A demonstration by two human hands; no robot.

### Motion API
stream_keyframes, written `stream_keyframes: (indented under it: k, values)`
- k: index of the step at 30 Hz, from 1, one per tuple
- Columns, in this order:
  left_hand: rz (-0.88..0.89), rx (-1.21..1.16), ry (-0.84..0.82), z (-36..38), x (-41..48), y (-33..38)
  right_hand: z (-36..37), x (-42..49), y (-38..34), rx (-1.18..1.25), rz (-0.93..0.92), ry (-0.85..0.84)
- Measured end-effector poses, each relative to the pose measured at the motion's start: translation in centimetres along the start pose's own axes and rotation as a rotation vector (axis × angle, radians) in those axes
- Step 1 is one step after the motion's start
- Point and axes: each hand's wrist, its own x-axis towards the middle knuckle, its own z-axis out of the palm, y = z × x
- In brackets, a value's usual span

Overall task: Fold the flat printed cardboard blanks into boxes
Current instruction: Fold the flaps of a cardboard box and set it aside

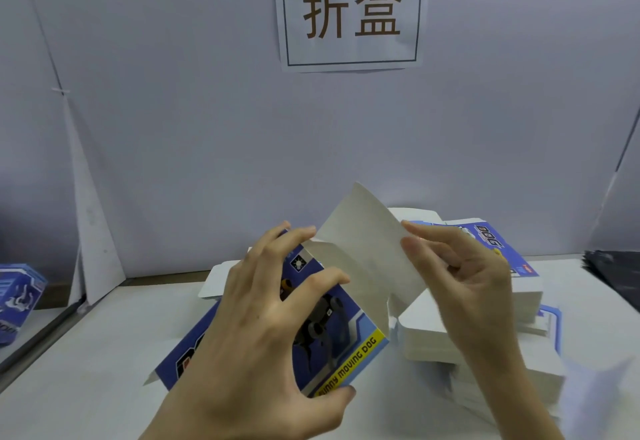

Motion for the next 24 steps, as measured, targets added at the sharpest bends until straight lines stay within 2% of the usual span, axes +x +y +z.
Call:
stream_keyframes:
  k: [6,8,11,13,16,19,24]
  values:
    - [0.07,0.047,0.017,0.6,0.2,0.1,-1.0,1.0,-0.8,0.506,0.567,-0.051]
    - [0.083,0.061,0.016,0.8,0.3,0.2,-1.1,1.1,-1.1,0.676,0.728,-0.037]
    - [0.075,0.051,0.014,0.8,0.3,0.3,-1.2,1.0,-1.0,0.822,0.917,-0.124]
    - [0.069,0.054,0.006,0.8,0.3,0.4,-1.3,0.9,-0.7,0.808,0.945,-0.173]
    - [0.053,0.053,0.001,0.8,0.2,0.4,-1.0,0.8,-0.8,0.646,0.874,-0.264]
    - [0.051,0.054,0.001,0.9,0.1,0.3,-0.9,0.9,-0.9,0.516,0.806,-0.23]
    - [0.051,0.056,0.03,1.2,0.5,0.5,-0.7,0.7,-1.5,0.52,0.734,-0.269]
